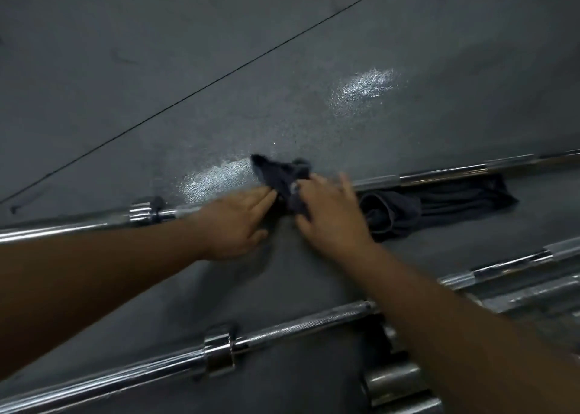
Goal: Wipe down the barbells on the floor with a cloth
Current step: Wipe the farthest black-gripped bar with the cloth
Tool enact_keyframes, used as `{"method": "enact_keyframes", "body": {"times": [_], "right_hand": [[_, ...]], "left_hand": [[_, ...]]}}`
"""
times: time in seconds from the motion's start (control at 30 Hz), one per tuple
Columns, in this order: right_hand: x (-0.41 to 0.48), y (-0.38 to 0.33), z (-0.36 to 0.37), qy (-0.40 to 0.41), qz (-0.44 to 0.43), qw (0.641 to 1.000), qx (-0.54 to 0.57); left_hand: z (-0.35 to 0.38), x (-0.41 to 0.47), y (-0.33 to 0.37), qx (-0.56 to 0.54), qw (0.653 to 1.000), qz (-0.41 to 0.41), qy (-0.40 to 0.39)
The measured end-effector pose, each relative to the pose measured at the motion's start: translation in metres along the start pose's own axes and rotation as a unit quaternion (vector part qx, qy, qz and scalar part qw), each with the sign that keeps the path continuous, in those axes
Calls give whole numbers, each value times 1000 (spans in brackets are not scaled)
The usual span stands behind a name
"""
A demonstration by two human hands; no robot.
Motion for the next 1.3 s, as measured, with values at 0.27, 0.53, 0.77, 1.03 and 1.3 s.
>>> {"method": "enact_keyframes", "body": {"times": [0.27, 0.53, 0.77, 1.03, 1.3], "right_hand": [[-28, 153, -44, 61, 219, 971, -79], [-25, -30, 31, 117, 138, 983, 16], [10, 82, -12, 72, 118, 976, -170], [7, -24, 29, 31, 34, 997, -55], [21, 123, -26, 113, 205, 956, -177]], "left_hand": [[35, -43, 50, 41, 969, -195, 149], [29, -14, 31, 43, 931, -247, 267], [-5, -27, -37, 77, 931, -265, 241], [-1, -29, -49, 84, 945, -254, 189], [-18, 0, -89, 33, 930, -280, 234]]}}
Point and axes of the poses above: each hand's wrist, its own x-axis towards the middle knuckle, its own z-axis out of the palm, y = z × x, the point moved 7 cm from there along x, towards the middle knuckle, and after that the axes turned 14 degrees about y, right-handed, at the moved point
